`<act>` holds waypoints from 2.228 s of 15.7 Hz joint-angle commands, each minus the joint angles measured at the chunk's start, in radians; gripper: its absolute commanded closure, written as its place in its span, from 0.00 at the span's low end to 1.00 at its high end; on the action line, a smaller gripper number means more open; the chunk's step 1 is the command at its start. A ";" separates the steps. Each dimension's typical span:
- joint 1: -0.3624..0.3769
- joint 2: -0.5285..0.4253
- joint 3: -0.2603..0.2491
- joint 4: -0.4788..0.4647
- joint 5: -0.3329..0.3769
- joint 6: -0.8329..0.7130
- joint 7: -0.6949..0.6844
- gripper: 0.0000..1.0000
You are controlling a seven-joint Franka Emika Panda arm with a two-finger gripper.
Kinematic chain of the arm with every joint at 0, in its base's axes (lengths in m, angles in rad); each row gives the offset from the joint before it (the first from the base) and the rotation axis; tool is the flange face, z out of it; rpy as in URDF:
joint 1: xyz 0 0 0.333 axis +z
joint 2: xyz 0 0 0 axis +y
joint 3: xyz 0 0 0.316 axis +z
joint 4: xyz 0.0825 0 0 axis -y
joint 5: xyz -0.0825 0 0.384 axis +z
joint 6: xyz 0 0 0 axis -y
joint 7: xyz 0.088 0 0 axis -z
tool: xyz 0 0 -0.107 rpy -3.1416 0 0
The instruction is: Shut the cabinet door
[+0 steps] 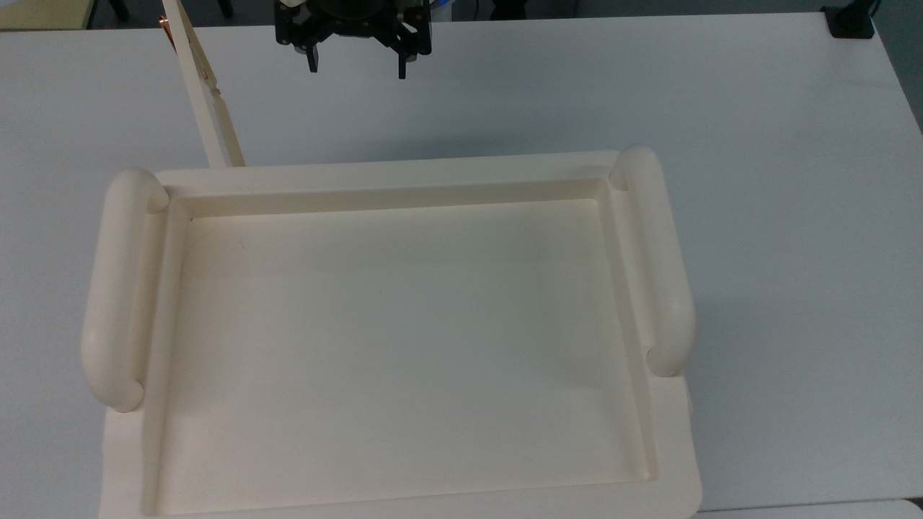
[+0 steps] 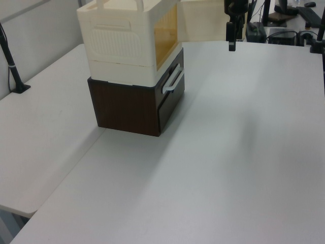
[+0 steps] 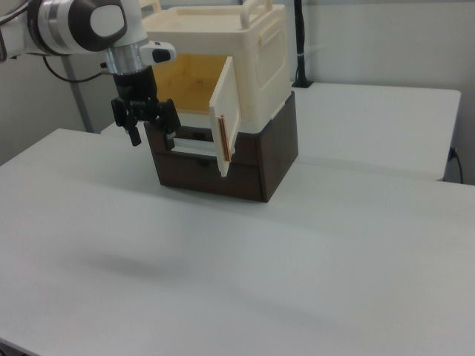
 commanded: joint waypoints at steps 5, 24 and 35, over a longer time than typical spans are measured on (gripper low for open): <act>-0.008 -0.026 0.010 -0.026 -0.015 -0.010 0.006 0.00; -0.022 -0.026 0.006 -0.021 0.002 -0.007 -0.086 1.00; -0.062 -0.086 -0.050 0.178 -0.001 -0.007 -0.069 1.00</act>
